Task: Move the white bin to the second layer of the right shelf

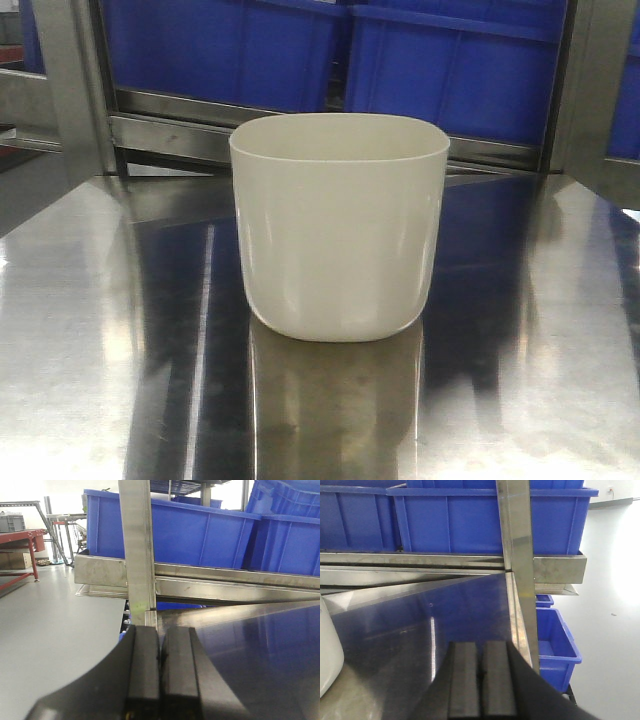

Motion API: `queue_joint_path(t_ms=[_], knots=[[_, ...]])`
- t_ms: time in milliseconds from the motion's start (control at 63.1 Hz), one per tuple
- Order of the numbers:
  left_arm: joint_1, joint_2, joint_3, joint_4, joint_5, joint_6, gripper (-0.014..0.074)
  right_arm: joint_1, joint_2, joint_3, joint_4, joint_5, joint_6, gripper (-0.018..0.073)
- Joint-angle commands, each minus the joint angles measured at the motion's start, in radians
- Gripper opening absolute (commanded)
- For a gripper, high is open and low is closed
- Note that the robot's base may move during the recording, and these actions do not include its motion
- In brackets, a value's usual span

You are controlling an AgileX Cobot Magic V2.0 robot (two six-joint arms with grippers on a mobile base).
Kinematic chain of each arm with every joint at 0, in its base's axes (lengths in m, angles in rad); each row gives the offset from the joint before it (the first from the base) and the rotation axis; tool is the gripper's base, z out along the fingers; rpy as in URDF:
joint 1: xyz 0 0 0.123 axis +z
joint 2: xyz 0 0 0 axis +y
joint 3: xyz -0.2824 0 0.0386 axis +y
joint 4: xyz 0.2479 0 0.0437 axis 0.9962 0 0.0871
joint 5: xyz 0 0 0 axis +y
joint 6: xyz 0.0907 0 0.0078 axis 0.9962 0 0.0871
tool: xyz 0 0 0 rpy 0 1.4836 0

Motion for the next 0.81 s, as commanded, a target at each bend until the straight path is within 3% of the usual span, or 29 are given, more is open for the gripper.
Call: queue_joint_path(t_ms=[0,792], knots=[[-0.002,-0.013,0.033,-0.005,-0.086,-0.007,0.0085,0.003,-0.019,-0.016,-0.004,-0.085,-0.004,0.0055],[-0.002,-0.013,0.033,-0.005,-0.086,-0.007,0.0085,0.003,-0.019,-0.016,-0.004,-0.085,-0.004,0.0055]])
